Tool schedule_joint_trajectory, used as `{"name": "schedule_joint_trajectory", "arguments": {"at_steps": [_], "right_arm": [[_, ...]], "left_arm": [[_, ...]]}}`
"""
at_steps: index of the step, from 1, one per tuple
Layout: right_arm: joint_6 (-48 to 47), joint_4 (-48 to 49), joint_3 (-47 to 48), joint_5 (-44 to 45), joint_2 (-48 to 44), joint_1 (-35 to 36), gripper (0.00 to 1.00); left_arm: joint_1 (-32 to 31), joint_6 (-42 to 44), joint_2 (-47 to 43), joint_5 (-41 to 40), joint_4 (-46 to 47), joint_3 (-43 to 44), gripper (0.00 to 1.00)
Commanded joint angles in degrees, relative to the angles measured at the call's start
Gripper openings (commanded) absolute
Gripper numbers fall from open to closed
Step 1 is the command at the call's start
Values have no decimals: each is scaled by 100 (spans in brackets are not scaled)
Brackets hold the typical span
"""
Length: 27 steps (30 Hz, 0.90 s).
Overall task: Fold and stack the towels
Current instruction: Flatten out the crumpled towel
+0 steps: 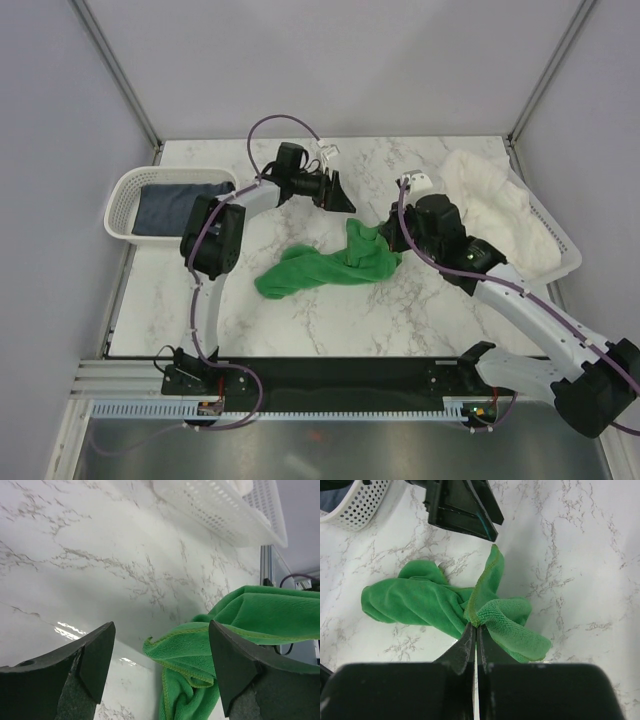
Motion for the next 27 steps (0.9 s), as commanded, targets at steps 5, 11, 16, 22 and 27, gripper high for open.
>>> {"name": "schedule_joint_trajectory", "arguments": {"at_steps": [5,11,16,22,27], "right_arm": [[-87,103,1,-314,-256,-20,0],[-34,103,106,-314,-89,-47,0],[-16,77,115,-314,-63,-73,0],[71,77,-17,-305,-89,-152,0],[107,77,0,-472,-19,-319,0]], "left_arm": [[-177,371,742,1166,-372,1082,84],[-310,563,436,1238,-354,478,80],[-73,600,67,1456,-170,-182,79],[-37,652,-66,1967,-170,-271,78],[-46,731,-110,1924,-161,-350,78]]}}
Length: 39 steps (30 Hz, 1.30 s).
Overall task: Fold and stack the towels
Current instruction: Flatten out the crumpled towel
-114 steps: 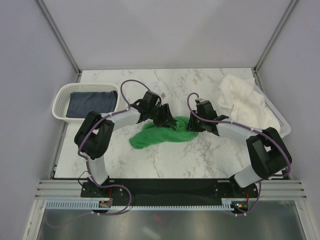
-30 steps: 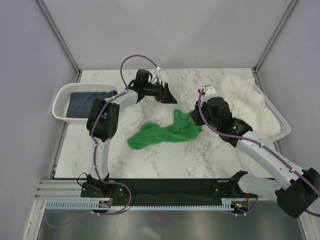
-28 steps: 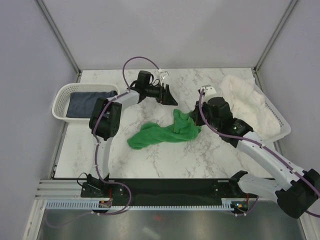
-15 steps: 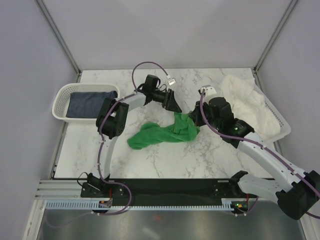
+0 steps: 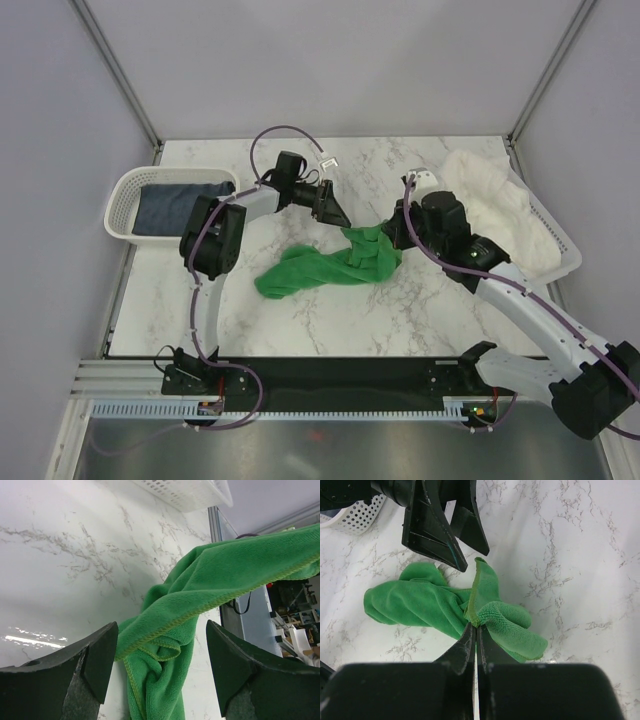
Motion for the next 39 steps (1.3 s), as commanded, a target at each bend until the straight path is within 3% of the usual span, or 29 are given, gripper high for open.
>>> {"name": "schedule_joint_trajectory", "arguments": {"at_steps": [1,6,16,23,31,39], "right_arm": [[78,88,24,-203,60,-114,0],[96,175,7,-484,183,-290,0],[114,202,16,-844,201,-325,0],[131,194,25,-871,201,-360,0],[184,264,51,-994,262,-483,0],[280,308,218,-1389,403,-571,0]], "left_arm": [[-42,291,-322,393,121,-75,78],[-138,431,-295,403,121,-118,79],[-191,1126,-181,-800,121,31,79],[-130,1740,-137,-302,112,111,79],[-200,1785,12,25,-133,347,77],[-446,2216,-5,-660,-801,505,77]]}}
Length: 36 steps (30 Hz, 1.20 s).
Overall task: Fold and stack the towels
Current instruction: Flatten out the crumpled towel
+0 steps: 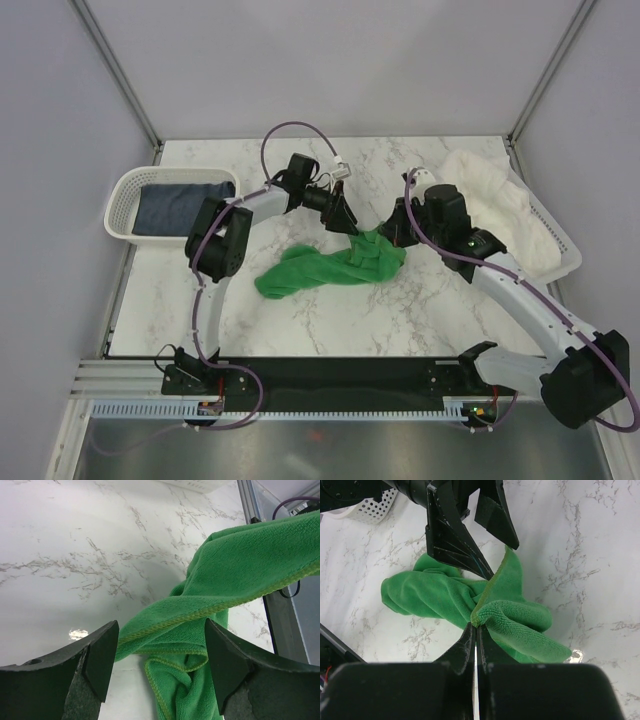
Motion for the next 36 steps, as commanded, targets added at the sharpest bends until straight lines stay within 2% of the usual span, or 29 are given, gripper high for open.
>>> {"name": "schedule_joint_trajectory", "arguments": {"at_steps": [1,11,20,23,24,25,28,31,32,34,35,36], "right_arm": [[108,238,201,-325,10,-53,0],[240,229,86,-422,-263,-387,0],[310,185,156,-422,-448,-660,0],[354,185,192,-431,-456,-668,0],[345,176,209,-413,-456,-668,0],[328,133,218,-300,-465,-668,0],[267,-51,314,-19,-378,-677,0],[222,-140,648,131,-158,-668,0],[187,-140,953,262,-62,-668,0],[135,-131,1385,333,403,-668,0],[82,-123,1892,369,588,-668,0],[64,-131,2158,473,946,-677,0]], "left_arm": [[-125,485,36,-236,-360,339,77],[-204,766,221,-149,-765,770,77],[-221,924,248,71,-1081,815,58],[-248,916,160,-52,-1116,744,36],[-239,855,133,-200,-1142,761,9],[-239,793,90,-297,-1186,753,2],[-178,495,-296,-631,-1344,613,2],[-168,232,-1104,-1728,-1371,349,2],[-168,126,-1280,-2323,-1423,340,2],[-168,-85,-1902,-2984,-1468,374,2],[-168,-130,-2097,-3336,-1476,383,2],[-168,-148,-2317,-4027,-1477,427,2]]}}
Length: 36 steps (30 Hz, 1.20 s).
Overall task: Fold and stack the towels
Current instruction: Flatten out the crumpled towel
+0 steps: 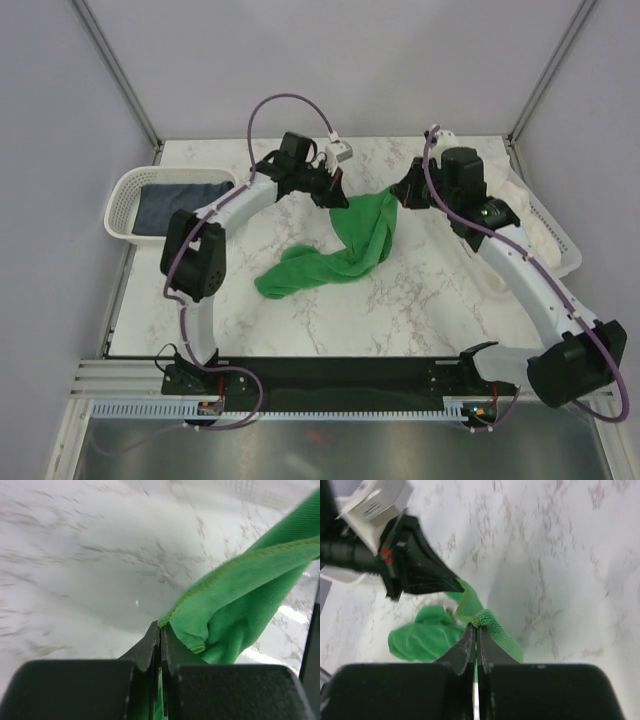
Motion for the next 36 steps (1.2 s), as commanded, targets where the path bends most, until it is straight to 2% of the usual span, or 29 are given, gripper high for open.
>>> {"name": "schedule_joint_trajectory", "arguments": {"at_steps": [1,3,6,7,8,9,11,13,15,16,20,23,25,26,29,34,36], "right_arm": [[-200,288,1261,430,711,-13,0],[-349,254,2280,728,1263,-13,0],[-551,122,3940,861,2099,-30,0],[-587,-18,4397,905,2310,-30,0],[-613,-97,5263,914,2704,-30,0],[-675,-194,5654,1071,2864,-30,0],[-745,-204,6462,1020,3163,-21,0],[-885,-230,6729,785,3209,-39,0],[-1026,-204,6530,425,2955,-30,0],[-1140,-108,6302,-21,2762,-22,0],[-1045,911,3934,-517,1017,-13,0],[-931,1132,3139,-894,154,-13,0],[-860,1211,2873,-1115,-165,-13,0],[-842,1211,2715,-1220,-436,-13,0],[-772,1150,2600,-1423,-841,-13,0],[-605,1062,3029,-1424,-966,-13,0],[-640,983,3057,-1275,-861,-13,0]], "left_arm": [[13,-392,-1509,-2085,95,302,2],[13,-314,-1827,-3057,86,513,2],[39,-147,-2057,-4195,43,1511,2],[74,-112,-1988,-4380,-19,1795,2],[92,-77,-1935,-4574,-141,2111,2],[101,-7,-1865,-4584,-238,2680,2],[101,29,-1776,-4717,-476,3097,2],[101,12,-1837,-4655,-599,3327,2],[92,-15,-2109,-4655,-687,3170,2],[92,-50,-2258,-4629,-722,3056,2],[75,-155,-3093,-3701,-863,2213,2],[31,-401,-3813,-2857,-872,1579,2],[13,-778,-4227,-2363,-872,1297,2],[13,-901,-4350,-1830,-881,1236,2],[-31,-1473,-4684,-1413,-968,1191,2],[-49,-1799,-4703,-1376,-1608,1814,2],[-49,-1624,-4449,-1718,-1925,2147,2]]}}
